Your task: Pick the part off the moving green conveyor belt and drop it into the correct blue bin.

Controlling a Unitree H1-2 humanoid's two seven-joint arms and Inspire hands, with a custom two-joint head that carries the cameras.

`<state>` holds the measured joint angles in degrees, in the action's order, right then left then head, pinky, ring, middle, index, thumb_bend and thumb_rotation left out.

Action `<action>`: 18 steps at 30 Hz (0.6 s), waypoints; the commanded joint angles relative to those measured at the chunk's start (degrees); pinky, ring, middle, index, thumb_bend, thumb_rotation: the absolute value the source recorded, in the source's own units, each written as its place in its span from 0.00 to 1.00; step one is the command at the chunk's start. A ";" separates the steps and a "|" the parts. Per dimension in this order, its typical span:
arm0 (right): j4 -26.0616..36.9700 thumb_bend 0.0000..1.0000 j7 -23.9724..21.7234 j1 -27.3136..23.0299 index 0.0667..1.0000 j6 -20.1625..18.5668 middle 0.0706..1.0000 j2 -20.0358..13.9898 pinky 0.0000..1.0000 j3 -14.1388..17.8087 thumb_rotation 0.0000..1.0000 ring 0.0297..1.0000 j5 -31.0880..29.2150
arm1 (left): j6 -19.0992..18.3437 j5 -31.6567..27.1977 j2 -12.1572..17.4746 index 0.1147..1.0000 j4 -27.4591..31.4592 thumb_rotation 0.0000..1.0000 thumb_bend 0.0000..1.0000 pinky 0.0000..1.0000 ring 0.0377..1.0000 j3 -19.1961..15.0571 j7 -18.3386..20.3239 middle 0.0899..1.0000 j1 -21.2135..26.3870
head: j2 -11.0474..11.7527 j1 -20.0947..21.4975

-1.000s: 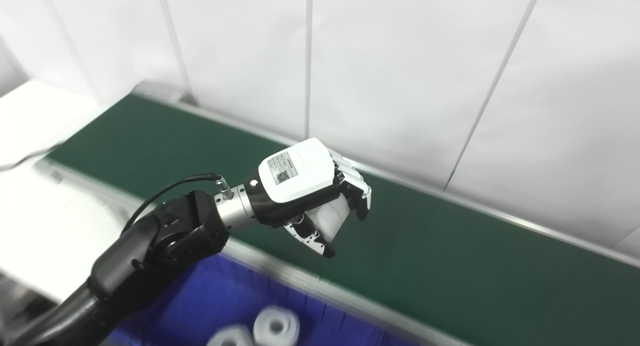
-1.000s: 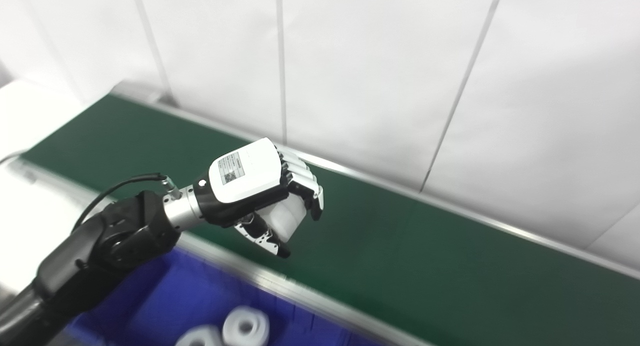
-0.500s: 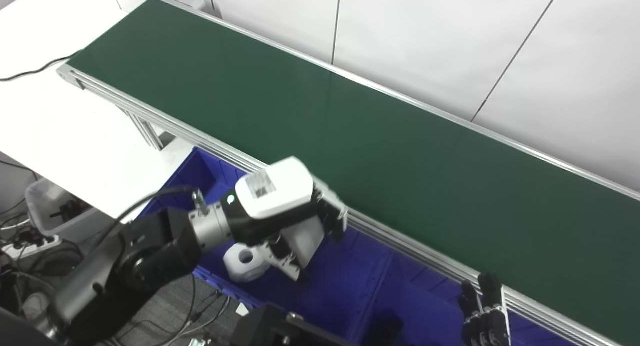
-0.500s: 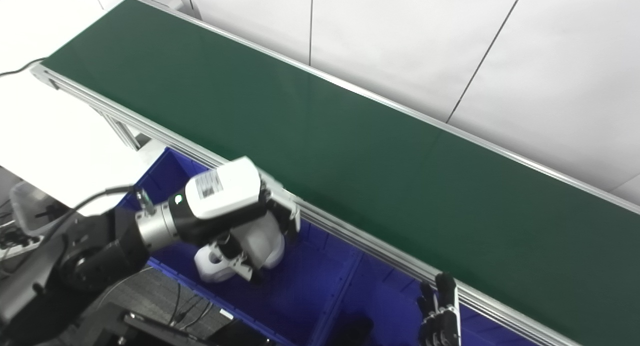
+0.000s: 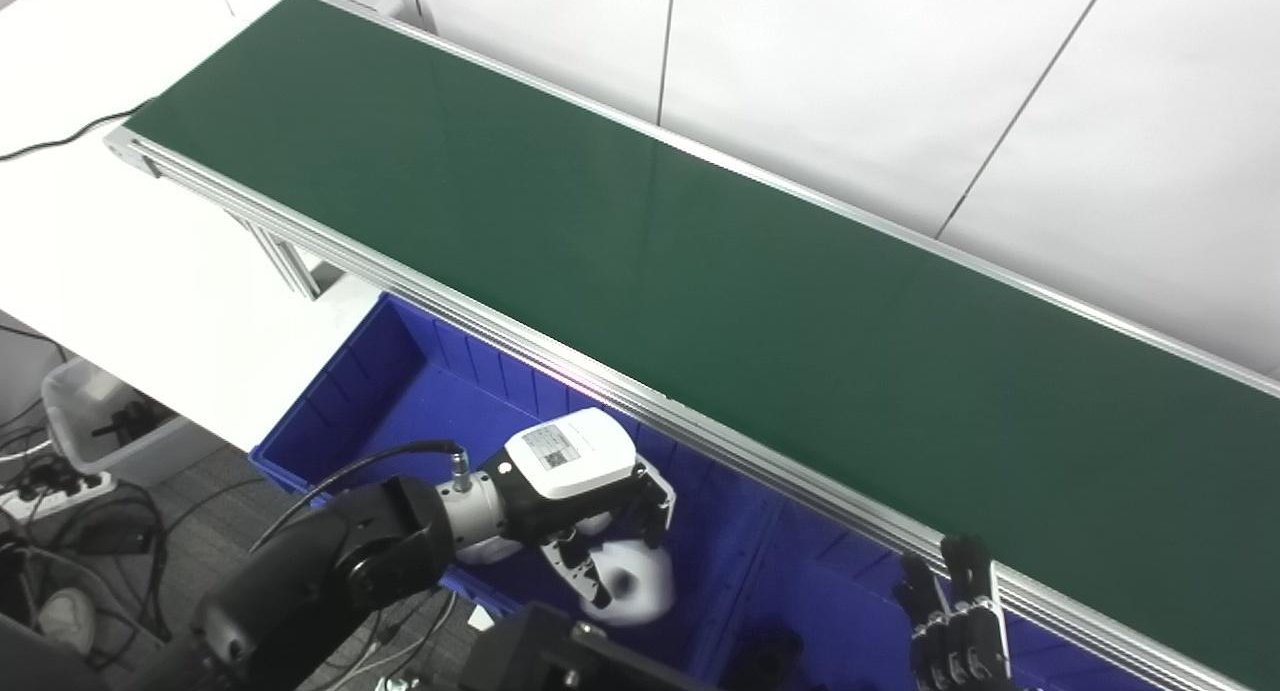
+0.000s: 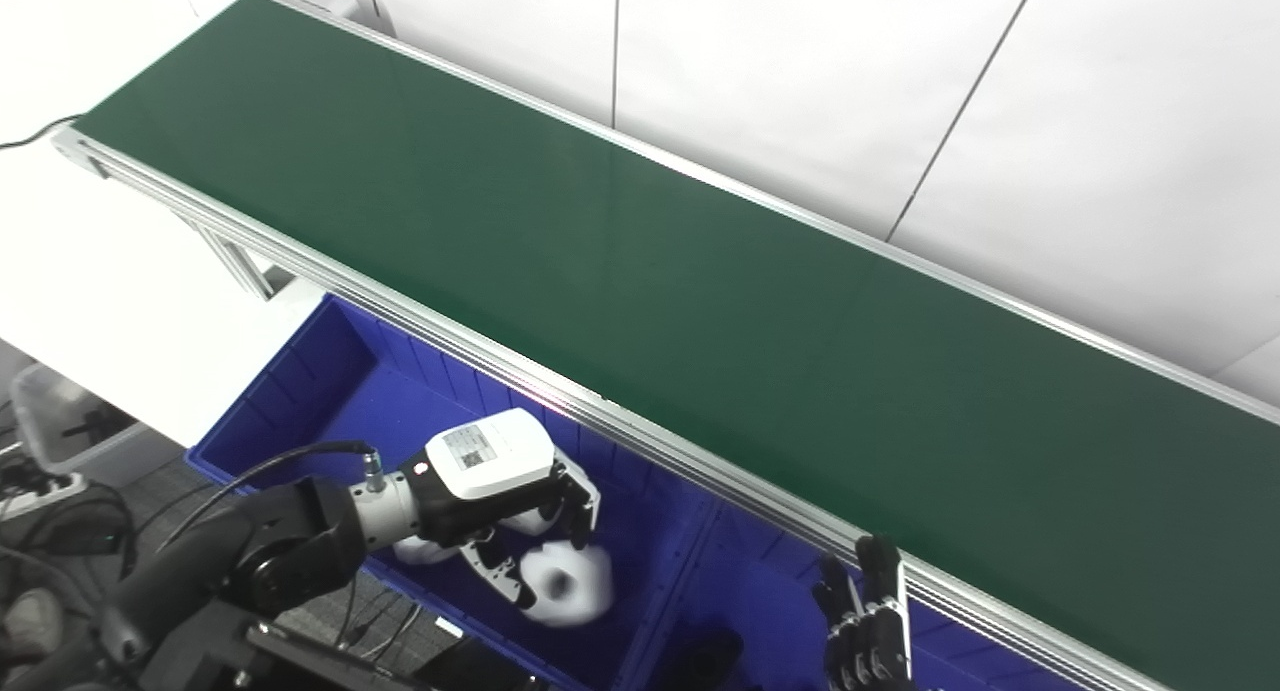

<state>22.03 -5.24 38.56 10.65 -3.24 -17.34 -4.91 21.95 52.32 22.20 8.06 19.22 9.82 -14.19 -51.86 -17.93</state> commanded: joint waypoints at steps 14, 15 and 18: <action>0.96 0.82 -0.35 1.13 1.00 2.16 0.98 1.15 0.92 -1.06 0.93 0.92 0.54 | 1.56 2.18 -1.19 0.43 -2.82 0.06 0.52 0.50 0.54 3.56 -9.43 0.55 1.82 | 0.06 2.08; 1.00 0.82 -0.32 1.24 1.00 2.20 0.99 1.20 0.92 -1.14 0.94 0.92 0.79 | 1.47 1.71 -0.89 0.50 -1.83 0.19 0.75 0.54 0.57 3.54 -8.74 0.58 1.66 | -0.01 2.45; 1.11 0.83 -0.18 1.63 1.00 2.43 0.98 1.41 0.91 -1.47 0.94 0.92 1.31 | 1.42 -1.86 -0.35 0.53 2.62 0.31 0.91 0.50 0.54 3.33 -6.44 0.58 0.72 | -0.32 3.97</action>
<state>21.97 -5.17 39.17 10.67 -2.54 -18.31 -3.70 22.91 52.92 21.47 7.75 22.72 3.30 -13.26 -52.21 -13.98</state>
